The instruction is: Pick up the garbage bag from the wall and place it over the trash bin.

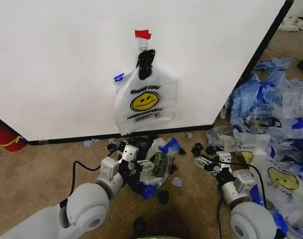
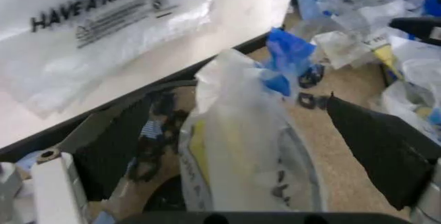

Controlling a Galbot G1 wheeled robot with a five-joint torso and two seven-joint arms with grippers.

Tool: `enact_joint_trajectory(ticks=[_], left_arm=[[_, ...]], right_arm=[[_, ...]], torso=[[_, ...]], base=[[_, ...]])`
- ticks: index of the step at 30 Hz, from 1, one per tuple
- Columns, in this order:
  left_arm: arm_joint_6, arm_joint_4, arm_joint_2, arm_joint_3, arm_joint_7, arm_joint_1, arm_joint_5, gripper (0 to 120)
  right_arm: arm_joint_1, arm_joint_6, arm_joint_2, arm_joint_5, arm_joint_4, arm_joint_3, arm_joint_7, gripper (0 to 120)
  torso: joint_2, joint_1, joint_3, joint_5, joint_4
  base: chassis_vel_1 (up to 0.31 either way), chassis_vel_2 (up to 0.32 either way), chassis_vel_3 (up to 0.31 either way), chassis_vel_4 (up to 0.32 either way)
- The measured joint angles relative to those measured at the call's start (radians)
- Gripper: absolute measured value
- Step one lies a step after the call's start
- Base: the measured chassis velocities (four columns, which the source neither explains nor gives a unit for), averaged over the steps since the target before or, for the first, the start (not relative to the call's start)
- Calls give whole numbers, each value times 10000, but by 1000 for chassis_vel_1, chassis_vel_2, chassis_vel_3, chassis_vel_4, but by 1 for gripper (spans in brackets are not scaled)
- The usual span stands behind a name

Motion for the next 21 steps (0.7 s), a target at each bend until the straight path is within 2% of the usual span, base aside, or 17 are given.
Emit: enact_joint_trajectory(ticks=[7,10,11,16,18,21], left_arm=[[-273,-36,1,268,284,167,319,100],[-504,553,-116,513,397,114,950,100],[-504,553,-116,513,397,114,950,100],[-743,1655,-405,871,385,-191,1309,100],[-745,1742,-437,912,367,-250,1312,99],[-747,1974,-517,1095,270,-495,1308,88]], right_arm=[[-42,16,51,-64,-19,14,0,100],[-67,18,63,-68,-5,32,0,100],[-67,18,63,-68,-5,32,0,100],[-89,44,53,-68,4,81,1,100],[-96,49,50,-68,6,82,1,100],[-96,85,42,-71,2,85,0,100]], torso=[[0,0,0,1,1],[0,0,0,-2,1],[0,0,0,-2,1],[0,0,0,-2,0],[0,0,0,-2,1],[0,0,0,-1,-1]], base=[[0,0,0,0],[0,0,0,0],[0,0,0,0],[0,0,0,0],[0,0,0,0],[0,0,0,0]])
